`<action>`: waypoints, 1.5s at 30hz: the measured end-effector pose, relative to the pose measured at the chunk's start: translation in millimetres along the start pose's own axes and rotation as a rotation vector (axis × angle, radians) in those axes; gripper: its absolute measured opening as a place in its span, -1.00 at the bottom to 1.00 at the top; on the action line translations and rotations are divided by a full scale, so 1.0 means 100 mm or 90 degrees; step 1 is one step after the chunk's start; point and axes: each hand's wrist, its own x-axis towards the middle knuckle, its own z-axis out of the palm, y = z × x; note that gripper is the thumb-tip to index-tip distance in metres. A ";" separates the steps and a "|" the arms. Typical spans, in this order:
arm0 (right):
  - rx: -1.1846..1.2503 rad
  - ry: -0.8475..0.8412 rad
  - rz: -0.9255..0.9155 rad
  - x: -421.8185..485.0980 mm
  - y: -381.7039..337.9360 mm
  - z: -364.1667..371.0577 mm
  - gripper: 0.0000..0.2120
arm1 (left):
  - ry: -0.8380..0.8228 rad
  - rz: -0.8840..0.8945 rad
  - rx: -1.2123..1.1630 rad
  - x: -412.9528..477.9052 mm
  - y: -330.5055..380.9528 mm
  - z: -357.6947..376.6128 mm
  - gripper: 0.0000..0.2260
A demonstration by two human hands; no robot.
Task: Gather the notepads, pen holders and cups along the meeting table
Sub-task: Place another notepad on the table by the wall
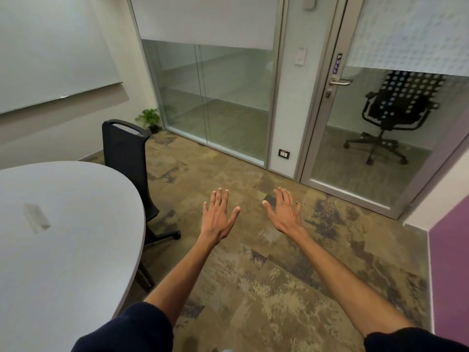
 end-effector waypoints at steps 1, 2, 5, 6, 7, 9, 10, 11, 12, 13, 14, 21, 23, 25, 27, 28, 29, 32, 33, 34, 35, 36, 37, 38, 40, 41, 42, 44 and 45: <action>0.000 -0.002 -0.004 0.15 0.00 0.03 -0.36 | 0.004 -0.006 -0.003 0.13 -0.03 0.02 -0.34; 0.001 -0.005 -0.006 0.31 -0.01 0.07 -0.35 | 0.005 -0.011 -0.005 0.27 -0.06 0.03 -0.34; 0.007 -0.020 -0.020 0.81 -0.04 0.23 -0.35 | 0.000 -0.034 -0.007 0.73 -0.18 0.12 -0.32; 0.007 -0.027 -0.026 0.99 -0.06 0.29 -0.35 | -0.001 -0.042 -0.010 0.88 -0.23 0.16 -0.32; 0.006 -0.034 -0.030 1.18 -0.07 0.35 -0.35 | 0.002 -0.048 -0.014 1.05 -0.28 0.21 -0.32; 0.003 -0.049 -0.043 1.60 -0.13 0.45 -0.35 | 0.002 -0.057 -0.028 1.43 -0.40 0.26 -0.32; 0.003 -0.053 -0.056 1.82 -0.16 0.49 -0.34 | 0.006 -0.061 -0.031 1.65 -0.47 0.27 -0.32; 0.003 -0.053 -0.070 2.07 -0.19 0.53 -0.34 | 0.019 -0.063 -0.029 1.87 -0.54 0.25 -0.32; 0.003 -0.054 -0.079 2.32 -0.24 0.56 -0.33 | 0.032 -0.065 -0.024 2.11 -0.61 0.21 -0.31; 0.003 -0.059 -0.082 2.56 -0.30 0.58 -0.32 | 0.043 -0.072 -0.031 2.34 -0.68 0.16 -0.30; -0.002 -0.068 -0.083 2.78 -0.36 0.59 -0.30 | 0.051 -0.082 -0.044 2.55 -0.75 0.10 -0.29; 0.014 -0.048 -0.139 4.07 -0.92 0.88 -0.34 | 0.069 -0.120 -0.043 3.68 -1.26 -0.17 -0.28; 0.020 -0.054 -0.163 4.37 -1.07 1.01 -0.36 | 0.066 -0.133 -0.037 3.90 -1.39 -0.16 -0.27; 0.024 -0.068 -0.172 4.66 -1.22 1.13 -0.37 | 0.064 -0.143 -0.029 4.11 -1.53 -0.14 -0.26; 0.026 -0.086 -0.182 4.96 -1.35 1.28 -0.37 | 0.062 -0.153 -0.017 4.33 -1.69 -0.11 -0.25; 0.029 -0.092 -0.191 5.12 -1.42 1.36 -0.37 | 0.059 -0.158 -0.011 4.45 -1.78 -0.09 -0.24; 0.032 -0.097 -0.200 5.29 -1.48 1.43 -0.37 | 0.059 -0.162 -0.002 4.58 -1.87 -0.08 -0.24; 0.028 -0.124 -0.217 5.88 -1.69 1.62 -0.35 | 0.060 -0.179 0.013 5.05 -2.15 -0.07 -0.24; 0.024 -0.132 -0.221 6.09 -1.76 1.68 -0.34 | 0.063 -0.187 0.013 5.22 -2.25 -0.06 -0.25; 0.020 -0.137 -0.230 6.32 -1.83 1.75 -0.33 | 0.072 -0.197 0.015 5.41 -2.35 -0.05 -0.25; 0.019 -0.141 -0.243 6.56 -1.90 1.82 -0.33 | 0.079 -0.211 0.014 5.62 -2.45 -0.05 -0.26; 0.020 -0.144 -0.257 6.81 -1.98 1.87 -0.33 | 0.084 -0.228 0.007 5.83 -2.54 -0.07 -0.26; 0.022 -0.145 -0.273 7.05 -2.06 1.92 -0.35 | 0.089 -0.244 0.000 6.05 -2.62 -0.10 -0.27; 0.024 -0.147 -0.289 7.28 -2.15 1.97 -0.36 | 0.095 -0.257 0.000 6.24 -2.69 -0.13 -0.27; 0.024 -0.153 -0.319 7.73 -2.33 2.06 -0.37 | 0.104 -0.275 0.006 6.62 -2.83 -0.21 -0.27; 0.021 -0.155 -0.338 7.94 -2.42 2.10 -0.37 | 0.103 -0.282 0.011 6.80 -2.91 -0.26 -0.28; 0.020 -0.154 -0.358 8.15 -2.52 2.13 -0.37 | 0.104 -0.285 0.026 6.97 -2.99 -0.31 -0.28; 0.023 -0.147 -0.388 8.54 -2.74 2.19 -0.37 | 0.102 -0.287 0.063 7.27 -3.14 -0.40 -0.30; 0.031 -0.149 -0.395 8.70 -2.86 2.21 -0.38 | 0.100 -0.288 0.072 7.38 -3.21 -0.44 -0.30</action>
